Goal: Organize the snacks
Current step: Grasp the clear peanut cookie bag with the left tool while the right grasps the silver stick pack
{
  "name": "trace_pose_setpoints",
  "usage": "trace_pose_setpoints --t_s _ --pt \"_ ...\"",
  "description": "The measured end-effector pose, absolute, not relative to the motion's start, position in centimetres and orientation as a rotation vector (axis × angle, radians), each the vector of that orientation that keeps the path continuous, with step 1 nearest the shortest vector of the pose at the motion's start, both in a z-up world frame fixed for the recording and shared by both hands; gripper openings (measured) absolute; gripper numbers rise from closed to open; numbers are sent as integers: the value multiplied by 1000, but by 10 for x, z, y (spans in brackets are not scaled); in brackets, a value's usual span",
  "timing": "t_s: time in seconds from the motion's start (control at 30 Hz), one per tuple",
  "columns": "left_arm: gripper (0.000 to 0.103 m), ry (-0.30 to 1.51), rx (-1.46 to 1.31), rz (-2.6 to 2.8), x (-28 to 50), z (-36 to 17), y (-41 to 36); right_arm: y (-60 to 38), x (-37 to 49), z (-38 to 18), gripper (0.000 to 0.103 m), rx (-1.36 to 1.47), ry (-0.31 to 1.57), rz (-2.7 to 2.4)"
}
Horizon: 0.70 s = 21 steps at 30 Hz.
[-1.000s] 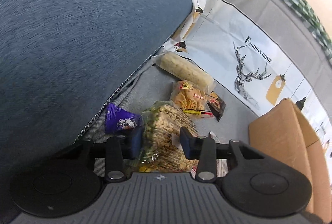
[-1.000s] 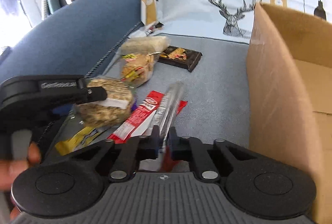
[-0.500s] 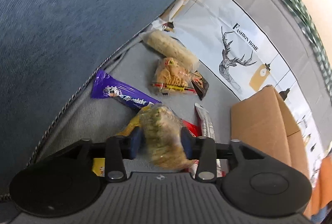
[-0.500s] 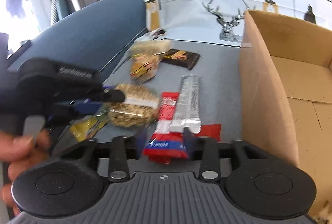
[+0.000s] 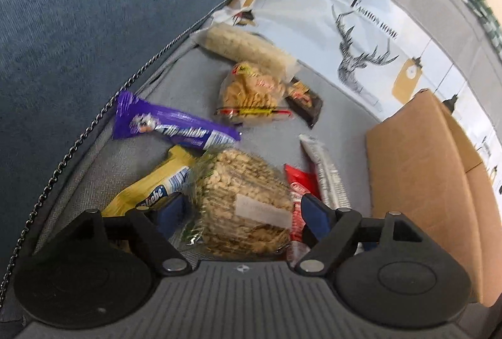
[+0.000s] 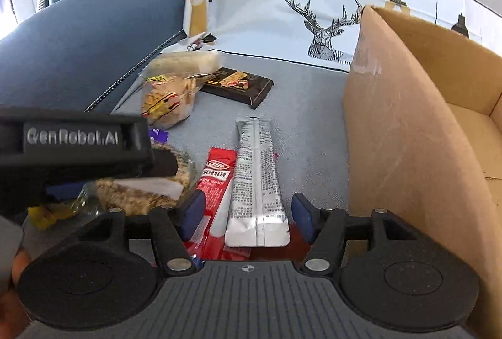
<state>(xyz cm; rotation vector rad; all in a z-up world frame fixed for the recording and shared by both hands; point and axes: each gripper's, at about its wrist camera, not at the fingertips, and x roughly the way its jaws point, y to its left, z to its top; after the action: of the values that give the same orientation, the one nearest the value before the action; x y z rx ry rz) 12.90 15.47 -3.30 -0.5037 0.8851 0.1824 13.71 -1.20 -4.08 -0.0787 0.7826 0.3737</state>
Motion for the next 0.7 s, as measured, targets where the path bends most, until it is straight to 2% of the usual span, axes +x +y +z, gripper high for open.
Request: trace_pose_setpoints --t_s 0.07,0.1,0.13,0.17,0.3,0.37,0.57,0.7 --pt "82 896 -497 189 131 -35 155 -12 139 -43 62 -69 789 377" --pt "78 896 -488 193 131 -35 155 -12 140 -43 60 -58 795 382" --pt "73 893 -480 195 131 -35 154 -13 141 -44 48 -41 802 394" --pt "63 886 -478 195 131 -35 154 -14 141 -44 39 -23 808 414" --pt "44 820 -491 193 123 -26 157 -9 132 -40 36 -75 767 443" --pt "38 793 -508 195 119 -23 161 -12 128 -36 35 -72 757 459" --pt "26 760 -575 170 104 -15 172 -15 96 -12 35 -148 706 523" --pt "26 786 -568 139 98 -12 170 -16 62 -1 35 -223 706 560"
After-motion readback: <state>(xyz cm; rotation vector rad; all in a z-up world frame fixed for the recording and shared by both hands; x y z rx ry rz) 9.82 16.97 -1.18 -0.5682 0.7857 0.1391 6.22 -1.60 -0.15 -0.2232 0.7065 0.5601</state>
